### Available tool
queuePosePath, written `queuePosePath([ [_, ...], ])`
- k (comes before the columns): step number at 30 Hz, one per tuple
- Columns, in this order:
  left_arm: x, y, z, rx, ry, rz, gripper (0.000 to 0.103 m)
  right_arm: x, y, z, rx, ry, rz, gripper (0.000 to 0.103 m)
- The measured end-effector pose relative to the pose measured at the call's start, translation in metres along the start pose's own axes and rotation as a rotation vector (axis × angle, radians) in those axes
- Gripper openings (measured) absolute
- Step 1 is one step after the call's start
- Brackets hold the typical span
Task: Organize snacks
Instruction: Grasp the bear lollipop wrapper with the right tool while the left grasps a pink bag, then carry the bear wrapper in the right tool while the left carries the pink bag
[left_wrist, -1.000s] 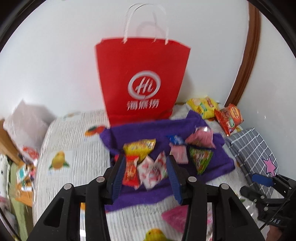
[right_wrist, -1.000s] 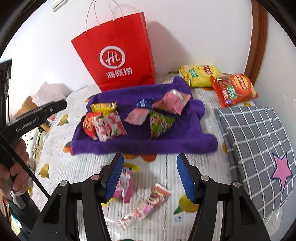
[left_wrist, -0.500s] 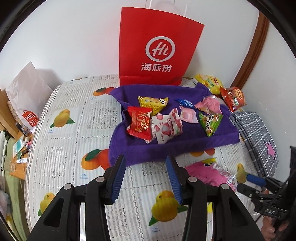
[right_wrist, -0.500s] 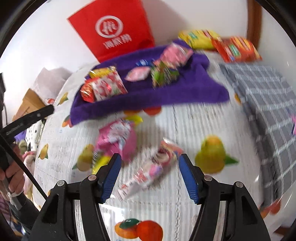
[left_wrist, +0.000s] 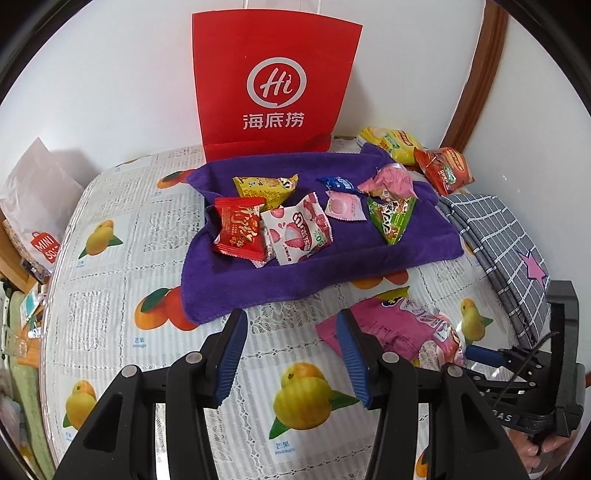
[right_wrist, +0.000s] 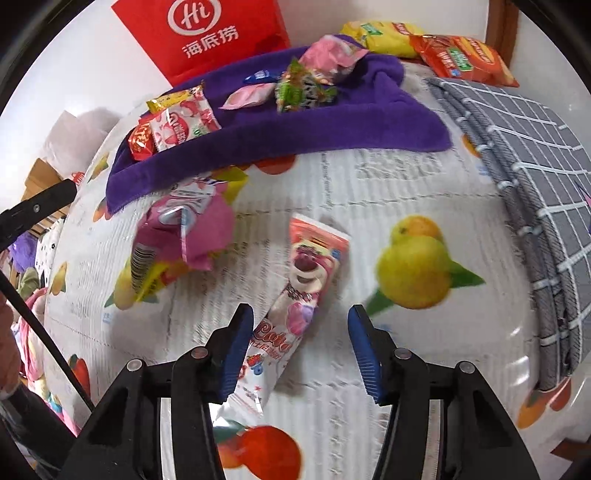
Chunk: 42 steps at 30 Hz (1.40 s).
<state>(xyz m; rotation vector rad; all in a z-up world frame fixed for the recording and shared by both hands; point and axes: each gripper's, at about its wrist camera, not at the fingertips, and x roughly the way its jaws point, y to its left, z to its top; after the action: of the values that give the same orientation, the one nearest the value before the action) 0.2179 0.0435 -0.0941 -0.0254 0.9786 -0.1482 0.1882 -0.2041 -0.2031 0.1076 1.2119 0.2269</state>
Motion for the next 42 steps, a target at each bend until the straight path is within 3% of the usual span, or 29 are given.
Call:
queuePosePath([
  [12,0.015,-0.032,0.001,0.056,0.027,-0.090,0.048,0.016,0.004,0.011,-0.018,-0.028,0.020,0.054],
  [14,0.016,-0.038,-0.001,0.081,0.031,-0.107,0.048,0.017,0.003,0.012,-0.026,-0.043,0.009,0.044],
  [16,0.018,-0.044,-0.003,0.102,0.036,-0.115,0.048,0.017,-0.001,0.013,-0.029,-0.059,-0.017,0.021],
  [19,0.022,-0.053,-0.003,0.121,0.039,-0.129,0.048,0.016,-0.012,0.013,-0.014,-0.065,0.011,0.021],
  [24,0.030,-0.074,-0.010,0.200,0.062,-0.189,0.050,0.007,-0.033,0.010,0.013,-0.095,-0.014,0.020],
  [26,0.037,-0.082,-0.014,0.238,0.078,-0.180,0.057,0.007,-0.039,0.009,0.017,-0.089,-0.015,0.021],
  [33,0.067,-0.093,-0.019,0.279,0.117,-0.101,0.057,0.006,-0.043,0.003,-0.018,-0.099,-0.008,0.024],
  [42,0.081,-0.099,-0.013,0.285,0.099,-0.092,0.056,0.011,-0.034,0.007,-0.059,-0.113,-0.058,0.022],
])
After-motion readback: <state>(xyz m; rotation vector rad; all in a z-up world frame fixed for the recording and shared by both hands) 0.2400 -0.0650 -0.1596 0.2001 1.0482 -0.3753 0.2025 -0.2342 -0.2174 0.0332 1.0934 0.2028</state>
